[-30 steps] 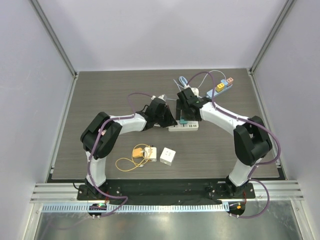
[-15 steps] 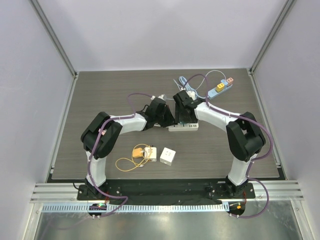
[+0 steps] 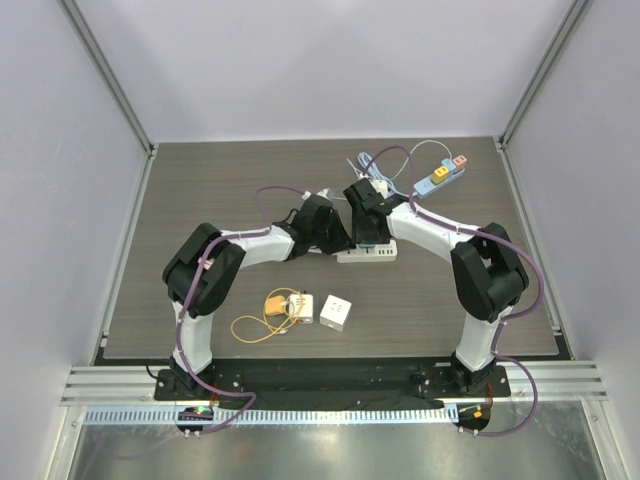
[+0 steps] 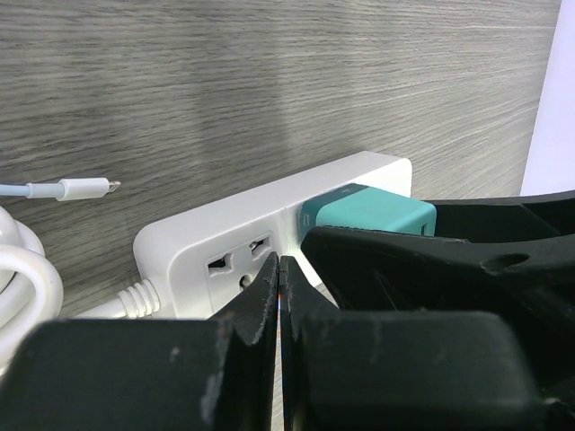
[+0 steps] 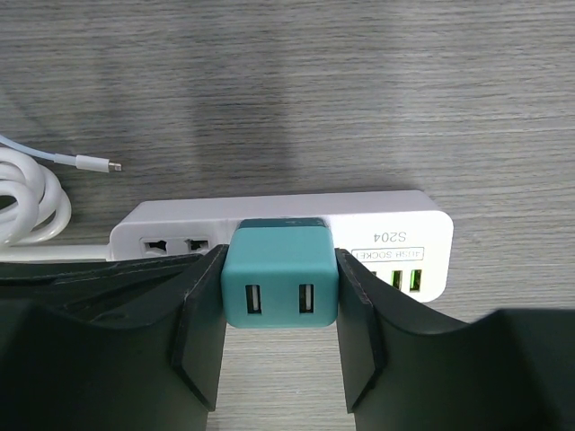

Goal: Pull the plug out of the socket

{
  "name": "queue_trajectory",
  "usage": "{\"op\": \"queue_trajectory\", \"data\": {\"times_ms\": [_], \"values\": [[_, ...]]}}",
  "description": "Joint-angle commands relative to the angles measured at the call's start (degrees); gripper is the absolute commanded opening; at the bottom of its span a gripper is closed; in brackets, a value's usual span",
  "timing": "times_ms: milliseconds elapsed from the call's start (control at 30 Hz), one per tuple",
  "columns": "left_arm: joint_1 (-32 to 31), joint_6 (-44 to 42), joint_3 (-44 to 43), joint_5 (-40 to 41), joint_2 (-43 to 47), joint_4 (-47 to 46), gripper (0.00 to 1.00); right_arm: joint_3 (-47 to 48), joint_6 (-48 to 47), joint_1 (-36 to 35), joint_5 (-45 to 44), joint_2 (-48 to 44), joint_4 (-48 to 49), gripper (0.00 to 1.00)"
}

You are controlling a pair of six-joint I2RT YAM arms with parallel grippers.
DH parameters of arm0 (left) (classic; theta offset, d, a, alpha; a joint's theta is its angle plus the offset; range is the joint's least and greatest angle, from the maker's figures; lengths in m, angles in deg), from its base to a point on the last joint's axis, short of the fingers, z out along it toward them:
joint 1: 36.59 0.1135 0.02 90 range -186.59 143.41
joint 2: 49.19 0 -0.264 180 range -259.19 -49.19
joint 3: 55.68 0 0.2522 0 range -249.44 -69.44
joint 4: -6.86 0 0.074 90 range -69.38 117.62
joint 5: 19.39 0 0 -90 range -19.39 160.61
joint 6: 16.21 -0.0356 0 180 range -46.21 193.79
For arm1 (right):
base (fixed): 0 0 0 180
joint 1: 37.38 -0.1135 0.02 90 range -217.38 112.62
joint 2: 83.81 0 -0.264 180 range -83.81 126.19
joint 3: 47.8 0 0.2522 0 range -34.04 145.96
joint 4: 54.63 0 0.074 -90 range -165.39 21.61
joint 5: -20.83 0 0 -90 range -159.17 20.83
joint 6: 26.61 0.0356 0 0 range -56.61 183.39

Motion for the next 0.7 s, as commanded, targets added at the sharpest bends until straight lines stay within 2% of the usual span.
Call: {"op": "queue_trajectory", "data": {"times_ms": [0,67,267,367,467,667], "values": [[-0.07,-0.71,-0.21,2.97,-2.41,5.96,0.0,2.38,0.37,-0.63,-0.98,-0.95,0.58,0.14],[-0.07,-0.71,0.05,3.49,-2.32,5.96,0.0,2.38,0.37,-0.63,-1.16,-2.35,0.93,0.01],[0.11,-0.28,-0.3,5.87,-3.37,9.38,0.0,3.52,1.07,-0.46,-0.55,-5.43,1.46,0.01],[-0.07,-0.62,-1.18,4.03,-4.69,9.38,0.0,1.95,1.16,-0.46,-0.8,-8.94,2.42,0.01],[-0.07,-0.36,-0.57,5.51,-4.43,9.64,0.0,-1.22,1.77,0.07,-0.47,-12.11,5.49,0.01],[0.02,-1.86,-0.83,8.76,-2.85,11.58,0.0,-0.69,0.37,1.65,0.76,-14.22,4.8,0.01]]}}
